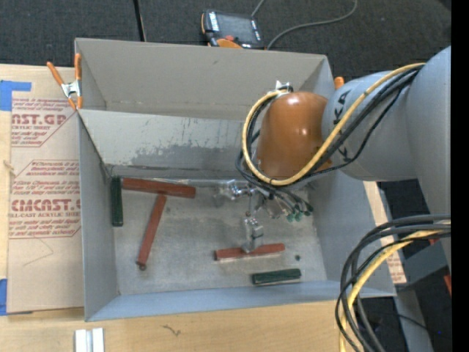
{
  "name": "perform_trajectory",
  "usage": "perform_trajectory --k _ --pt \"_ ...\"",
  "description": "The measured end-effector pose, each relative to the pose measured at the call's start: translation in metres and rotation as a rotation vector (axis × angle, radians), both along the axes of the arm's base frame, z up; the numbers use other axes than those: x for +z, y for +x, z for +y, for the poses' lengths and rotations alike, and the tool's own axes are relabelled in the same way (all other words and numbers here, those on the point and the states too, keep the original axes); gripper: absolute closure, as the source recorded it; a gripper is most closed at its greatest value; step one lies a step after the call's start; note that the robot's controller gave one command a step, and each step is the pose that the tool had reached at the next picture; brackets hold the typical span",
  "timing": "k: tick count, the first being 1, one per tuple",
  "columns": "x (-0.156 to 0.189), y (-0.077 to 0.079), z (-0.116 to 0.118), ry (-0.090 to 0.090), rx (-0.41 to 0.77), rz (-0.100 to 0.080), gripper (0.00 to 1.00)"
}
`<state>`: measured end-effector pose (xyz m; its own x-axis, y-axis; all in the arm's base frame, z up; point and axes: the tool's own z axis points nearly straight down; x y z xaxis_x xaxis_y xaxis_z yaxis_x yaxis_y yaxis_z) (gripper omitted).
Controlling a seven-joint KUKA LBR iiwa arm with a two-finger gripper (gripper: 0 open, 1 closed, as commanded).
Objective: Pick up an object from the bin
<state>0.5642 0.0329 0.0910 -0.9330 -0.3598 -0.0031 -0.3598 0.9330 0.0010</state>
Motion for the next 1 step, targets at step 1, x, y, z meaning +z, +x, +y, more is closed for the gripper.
perform_trajectory --k 1 --pt "-0.0224 -0.0527 -0.0162 -0.001 -0.068 0.006 0.00"
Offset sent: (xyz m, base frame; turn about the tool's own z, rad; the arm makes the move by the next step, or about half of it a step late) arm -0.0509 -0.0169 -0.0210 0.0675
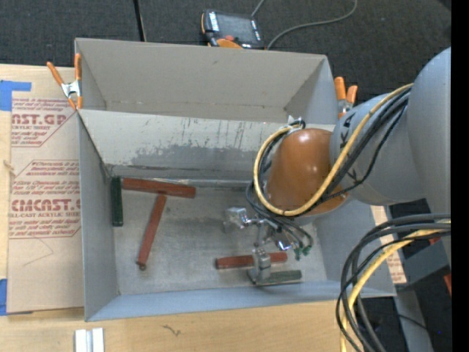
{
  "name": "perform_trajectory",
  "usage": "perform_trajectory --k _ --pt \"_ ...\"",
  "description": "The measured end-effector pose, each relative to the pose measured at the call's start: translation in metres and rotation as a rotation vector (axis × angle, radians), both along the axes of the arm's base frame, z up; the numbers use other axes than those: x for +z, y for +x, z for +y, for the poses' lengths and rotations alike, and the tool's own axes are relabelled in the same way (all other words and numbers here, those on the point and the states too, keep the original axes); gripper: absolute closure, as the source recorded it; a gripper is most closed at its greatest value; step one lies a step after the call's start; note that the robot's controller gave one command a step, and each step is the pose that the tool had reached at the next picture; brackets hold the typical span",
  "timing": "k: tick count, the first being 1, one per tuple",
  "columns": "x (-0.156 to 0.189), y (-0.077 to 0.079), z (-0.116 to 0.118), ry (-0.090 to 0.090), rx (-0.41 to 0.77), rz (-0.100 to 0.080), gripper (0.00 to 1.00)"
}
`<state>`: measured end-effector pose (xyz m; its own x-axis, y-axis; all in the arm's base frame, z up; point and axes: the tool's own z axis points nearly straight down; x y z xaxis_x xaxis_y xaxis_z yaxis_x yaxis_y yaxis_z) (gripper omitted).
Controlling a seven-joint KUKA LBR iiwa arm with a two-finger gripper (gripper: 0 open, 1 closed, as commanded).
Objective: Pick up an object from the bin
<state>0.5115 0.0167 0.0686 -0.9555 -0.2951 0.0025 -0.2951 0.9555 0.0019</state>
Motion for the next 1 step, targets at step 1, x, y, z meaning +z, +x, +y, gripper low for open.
perform_trajectory --k 1 --pt "0.0015 0.0021 0.0004 0.000 0.001 -0.004 1.00"
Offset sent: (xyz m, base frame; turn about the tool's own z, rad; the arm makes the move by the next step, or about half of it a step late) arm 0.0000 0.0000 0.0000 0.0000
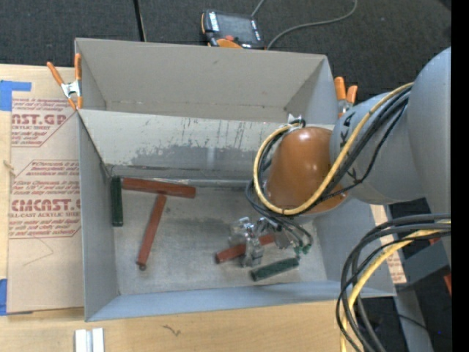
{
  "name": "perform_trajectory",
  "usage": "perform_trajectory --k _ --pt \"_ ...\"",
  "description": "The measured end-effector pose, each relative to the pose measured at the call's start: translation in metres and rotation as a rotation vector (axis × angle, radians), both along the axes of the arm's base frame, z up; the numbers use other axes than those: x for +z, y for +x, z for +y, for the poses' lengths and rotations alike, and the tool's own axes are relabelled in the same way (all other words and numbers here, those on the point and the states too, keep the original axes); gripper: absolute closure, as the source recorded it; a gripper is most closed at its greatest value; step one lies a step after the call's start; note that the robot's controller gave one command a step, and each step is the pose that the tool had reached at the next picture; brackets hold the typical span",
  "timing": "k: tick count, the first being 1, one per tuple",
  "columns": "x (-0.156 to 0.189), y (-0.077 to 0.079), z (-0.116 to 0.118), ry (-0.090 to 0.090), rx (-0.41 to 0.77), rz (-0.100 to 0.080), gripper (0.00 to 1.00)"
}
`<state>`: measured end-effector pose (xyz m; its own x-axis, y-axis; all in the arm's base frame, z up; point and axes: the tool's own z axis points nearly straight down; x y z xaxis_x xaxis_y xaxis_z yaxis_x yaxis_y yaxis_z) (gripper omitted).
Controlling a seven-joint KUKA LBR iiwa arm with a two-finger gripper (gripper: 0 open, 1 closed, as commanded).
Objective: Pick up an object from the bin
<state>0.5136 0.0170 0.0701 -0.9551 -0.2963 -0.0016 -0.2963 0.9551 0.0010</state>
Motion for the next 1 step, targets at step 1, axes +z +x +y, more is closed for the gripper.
perform_trajectory --k 1 --pt "0.1610 -0.0020 0.0070 -0.001 -0.056 -0.008 1.00"
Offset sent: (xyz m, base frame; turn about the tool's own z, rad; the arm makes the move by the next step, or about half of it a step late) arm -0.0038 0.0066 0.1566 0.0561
